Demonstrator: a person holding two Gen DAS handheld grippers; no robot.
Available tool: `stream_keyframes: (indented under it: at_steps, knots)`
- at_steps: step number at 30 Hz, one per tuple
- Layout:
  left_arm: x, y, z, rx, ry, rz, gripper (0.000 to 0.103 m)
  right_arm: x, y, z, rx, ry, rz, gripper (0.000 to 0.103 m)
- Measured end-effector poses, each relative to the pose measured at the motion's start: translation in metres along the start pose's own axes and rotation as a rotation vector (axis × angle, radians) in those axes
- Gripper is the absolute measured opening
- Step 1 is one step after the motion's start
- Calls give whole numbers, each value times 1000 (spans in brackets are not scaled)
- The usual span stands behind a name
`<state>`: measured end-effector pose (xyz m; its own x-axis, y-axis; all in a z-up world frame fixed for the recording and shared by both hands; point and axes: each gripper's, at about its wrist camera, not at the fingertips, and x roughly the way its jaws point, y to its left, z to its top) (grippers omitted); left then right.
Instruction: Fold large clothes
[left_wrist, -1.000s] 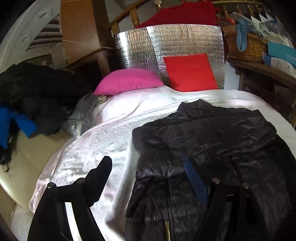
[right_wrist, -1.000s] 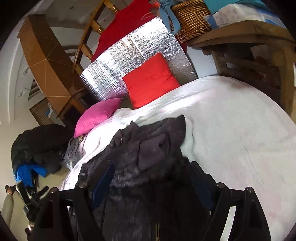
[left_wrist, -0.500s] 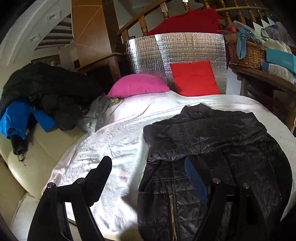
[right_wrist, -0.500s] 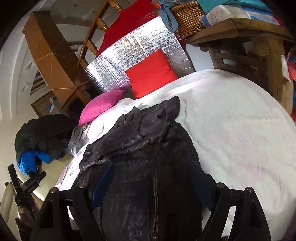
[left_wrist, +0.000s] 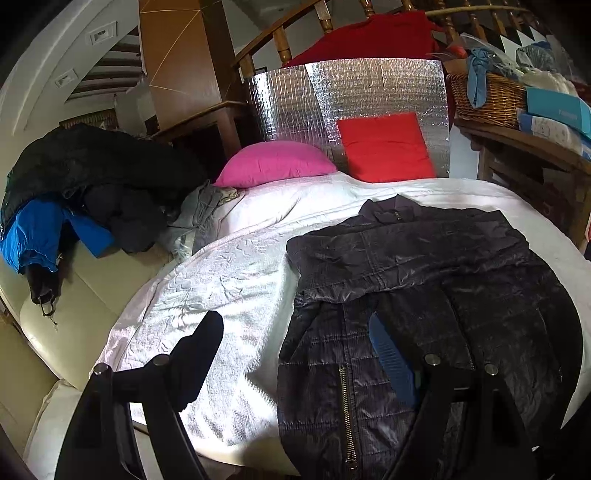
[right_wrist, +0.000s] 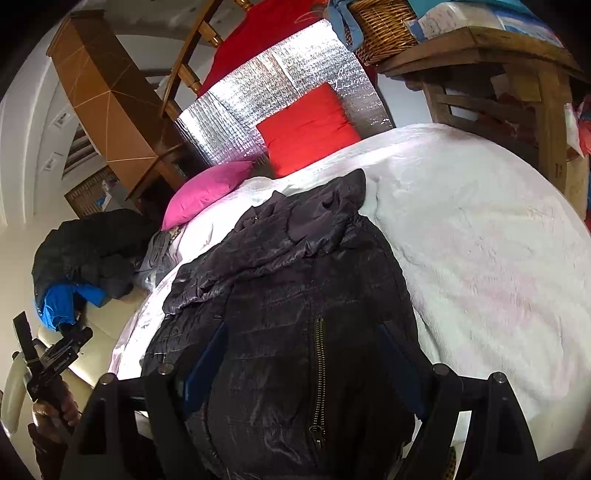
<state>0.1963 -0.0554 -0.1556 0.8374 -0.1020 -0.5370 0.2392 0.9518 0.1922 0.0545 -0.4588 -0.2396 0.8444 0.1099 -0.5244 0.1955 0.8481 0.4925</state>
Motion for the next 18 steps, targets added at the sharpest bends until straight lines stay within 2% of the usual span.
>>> stream_keyframes:
  at_steps: [18]
  knots:
    - [-6, -9, -2, 38, 10, 20, 81, 6, -13, -2, 36, 9, 5, 85]
